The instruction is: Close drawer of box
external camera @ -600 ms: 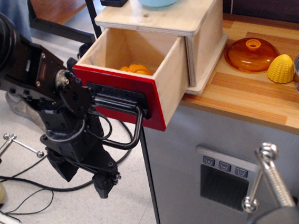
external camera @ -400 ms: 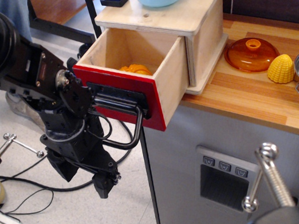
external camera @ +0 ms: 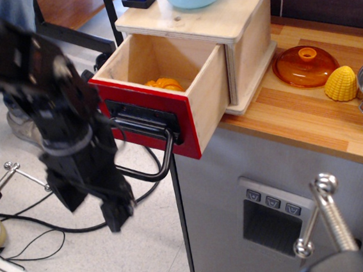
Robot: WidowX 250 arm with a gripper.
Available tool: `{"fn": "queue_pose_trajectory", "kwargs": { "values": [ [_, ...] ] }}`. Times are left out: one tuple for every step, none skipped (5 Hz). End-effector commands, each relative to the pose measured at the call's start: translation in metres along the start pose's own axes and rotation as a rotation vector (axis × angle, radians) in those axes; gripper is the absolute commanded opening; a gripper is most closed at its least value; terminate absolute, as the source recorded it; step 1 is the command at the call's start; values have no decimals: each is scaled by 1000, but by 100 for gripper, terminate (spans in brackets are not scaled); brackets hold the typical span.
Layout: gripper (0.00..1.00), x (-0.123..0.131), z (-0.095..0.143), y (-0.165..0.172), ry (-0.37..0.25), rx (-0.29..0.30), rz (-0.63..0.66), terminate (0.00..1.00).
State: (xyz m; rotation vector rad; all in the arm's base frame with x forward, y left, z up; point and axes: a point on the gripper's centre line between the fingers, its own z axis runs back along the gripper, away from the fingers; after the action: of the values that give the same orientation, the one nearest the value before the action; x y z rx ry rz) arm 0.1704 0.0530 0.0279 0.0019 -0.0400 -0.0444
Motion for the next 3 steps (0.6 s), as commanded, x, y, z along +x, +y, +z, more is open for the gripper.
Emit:
{"fn": "queue_pose_trajectory", "kwargs": {
  "values": [
    [100, 28, 51, 12, -123, -6, 41, 0],
    [100, 50, 49, 13, -150, 22, 90, 0],
    [100, 74, 39, 12, -164, 76, 137, 0]
  ]
}}
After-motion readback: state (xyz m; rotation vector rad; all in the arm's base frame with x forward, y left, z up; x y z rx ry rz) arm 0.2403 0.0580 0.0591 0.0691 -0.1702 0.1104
